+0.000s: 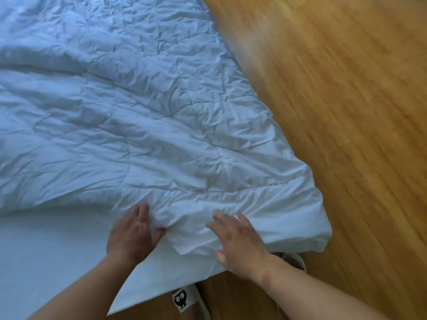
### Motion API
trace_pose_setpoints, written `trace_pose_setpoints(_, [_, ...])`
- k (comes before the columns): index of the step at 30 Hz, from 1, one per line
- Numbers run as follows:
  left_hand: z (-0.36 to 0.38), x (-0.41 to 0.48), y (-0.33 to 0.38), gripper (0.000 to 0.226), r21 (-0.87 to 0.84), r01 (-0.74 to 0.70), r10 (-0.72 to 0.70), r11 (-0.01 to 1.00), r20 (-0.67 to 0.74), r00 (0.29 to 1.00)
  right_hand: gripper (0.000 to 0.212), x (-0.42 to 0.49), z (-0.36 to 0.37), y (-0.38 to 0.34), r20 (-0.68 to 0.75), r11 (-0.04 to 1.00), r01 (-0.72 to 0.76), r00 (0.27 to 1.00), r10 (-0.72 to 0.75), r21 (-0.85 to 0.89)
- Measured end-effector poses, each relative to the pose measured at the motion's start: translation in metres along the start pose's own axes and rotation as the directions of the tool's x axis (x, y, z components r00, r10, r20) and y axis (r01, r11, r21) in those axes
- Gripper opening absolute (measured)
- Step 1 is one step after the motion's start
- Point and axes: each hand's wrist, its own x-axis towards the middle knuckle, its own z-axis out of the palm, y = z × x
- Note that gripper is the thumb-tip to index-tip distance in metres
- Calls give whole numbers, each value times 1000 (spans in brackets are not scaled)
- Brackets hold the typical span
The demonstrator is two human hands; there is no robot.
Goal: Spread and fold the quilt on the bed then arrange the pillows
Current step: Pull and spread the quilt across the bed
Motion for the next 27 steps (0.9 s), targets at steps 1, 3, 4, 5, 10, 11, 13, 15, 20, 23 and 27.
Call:
trace_pose_setpoints(1, [1,-1,-23,55,-48,67,-66,997,20,998,59,7,6,-15,-20,1000,5,1000,-5,8])
trace_pose_setpoints(3, [11,-4,-71,50,-68,85,-83,994,34,996,57,21,16,-49,-25,1000,12,1000,-11,27])
trace_pose_setpoints(4, [17,-2,-96,54,-62,64,-61,996,44,997,58,31,22,-68,-19,999,14,1000,-13,32])
trace_pose_setpoints(5, [22,2,-119,64,-63,48,-45,997,37,998,60,43,29,-86,-20,999,21,1000,-20,36])
trace_pose_setpoints(10, [37,44,-203,91,49,-139,141,989,-39,989,82,126,73,-164,-51,995,24,998,-29,-98])
trace_pose_setpoints(11, [38,53,-214,90,80,-157,162,984,-56,985,88,143,78,-172,-62,990,-24,998,16,-137])
trace_pose_setpoints(13, [34,72,-232,83,91,-158,166,983,-91,982,96,173,85,-179,-106,971,-129,988,109,-200])
trace_pose_setpoints(15, [33,89,-242,76,63,-170,175,983,-81,981,95,188,89,-176,-136,940,-200,976,167,-277])
trace_pose_setpoints(20, [43,105,-233,66,72,-175,180,982,-67,981,52,202,93,-159,-328,905,-292,926,186,-311])
trace_pose_setpoints(23, [52,109,-222,52,27,-161,163,987,-157,974,37,209,91,-154,-402,944,-291,892,208,-156])
trace_pose_setpoints(27, [57,94,-225,42,-74,-202,182,977,-216,959,18,198,92,-145,-290,962,-219,943,165,-165])
